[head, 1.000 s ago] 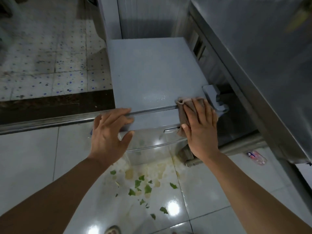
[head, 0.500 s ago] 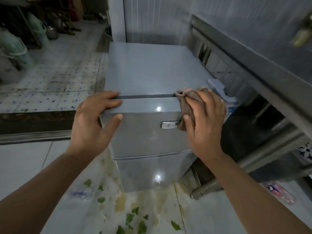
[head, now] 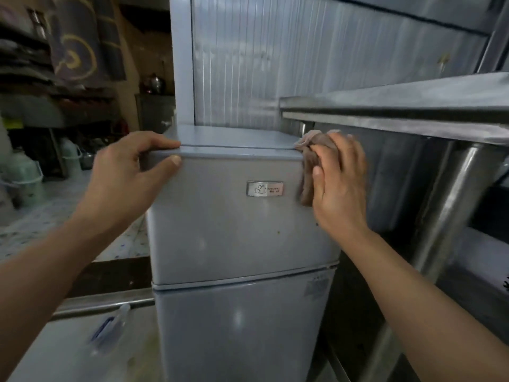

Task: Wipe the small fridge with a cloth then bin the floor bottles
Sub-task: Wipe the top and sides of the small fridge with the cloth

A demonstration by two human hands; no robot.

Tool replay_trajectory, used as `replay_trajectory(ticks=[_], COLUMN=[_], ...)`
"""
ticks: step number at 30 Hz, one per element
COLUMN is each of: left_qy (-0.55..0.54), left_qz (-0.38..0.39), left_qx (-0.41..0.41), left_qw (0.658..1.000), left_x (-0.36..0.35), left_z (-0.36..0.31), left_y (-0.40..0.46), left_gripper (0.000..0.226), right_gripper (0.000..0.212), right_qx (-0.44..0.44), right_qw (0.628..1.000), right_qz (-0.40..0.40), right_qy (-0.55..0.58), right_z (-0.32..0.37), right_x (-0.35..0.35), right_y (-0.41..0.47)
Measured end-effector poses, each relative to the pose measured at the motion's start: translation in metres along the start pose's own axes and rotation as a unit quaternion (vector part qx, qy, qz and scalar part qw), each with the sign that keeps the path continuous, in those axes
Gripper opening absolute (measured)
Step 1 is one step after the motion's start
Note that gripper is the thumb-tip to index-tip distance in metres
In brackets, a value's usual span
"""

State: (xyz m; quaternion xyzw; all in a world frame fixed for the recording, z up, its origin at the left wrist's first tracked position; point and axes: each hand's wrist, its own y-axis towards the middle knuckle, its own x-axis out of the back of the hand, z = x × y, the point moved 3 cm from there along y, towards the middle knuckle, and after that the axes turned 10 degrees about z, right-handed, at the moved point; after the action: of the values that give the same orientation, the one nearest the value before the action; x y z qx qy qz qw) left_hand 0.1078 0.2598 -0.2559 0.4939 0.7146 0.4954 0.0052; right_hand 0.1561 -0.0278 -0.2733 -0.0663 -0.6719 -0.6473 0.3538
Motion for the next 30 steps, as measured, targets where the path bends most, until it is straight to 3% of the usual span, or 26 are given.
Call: replay_trajectory(ticks=[5,10,13,19,24,30], left_qy=[-0.007,0.111,0.169,0.209,0.198,0.175], left_qz=[-0.012,-0.036,-0.075,-0.04,-0.023,-0.024], left_qx=[0.002,-0.007,-0.031,-0.045,-0.061,-0.08], left_qw=[1.0,0.993,0.982,0.976,0.978,0.981], left_x=[-0.001,-0.002,-0.006,-0.019,-0.015,-0.018], left_z=[-0.002,-0.008,-0.004,0.019,0.023,0.023], left_y=[-0.003,-0.013,-0.03,-0.054,-0.054,-0.051], left_gripper=[0.022,0.036,0.051,0.086,0.092,0.091], right_gripper=[0.055,0.052,0.067,0.083,0.073,0.061], right_qx=[-0.105,-0.078,-0.069,-0.116,-0.09,-0.063], right_qw=[0.991,0.991,0.989,0.983,0.995,0.993], right_qz=[-0.003,-0.017,-0.026,0.076,0.026,-0.058], right_qy=[0.084,0.109,0.128,0.116,0.024,0.078], right_z=[-0.03,-0.031,-0.032,-0.038,-0.035,0.026], right_x=[-0.001,0.003,-0.01,-0.046,-0.034,-0.044], right_y=[-0.012,0.002,-0.021,-0.084,-0.049,-0.038])
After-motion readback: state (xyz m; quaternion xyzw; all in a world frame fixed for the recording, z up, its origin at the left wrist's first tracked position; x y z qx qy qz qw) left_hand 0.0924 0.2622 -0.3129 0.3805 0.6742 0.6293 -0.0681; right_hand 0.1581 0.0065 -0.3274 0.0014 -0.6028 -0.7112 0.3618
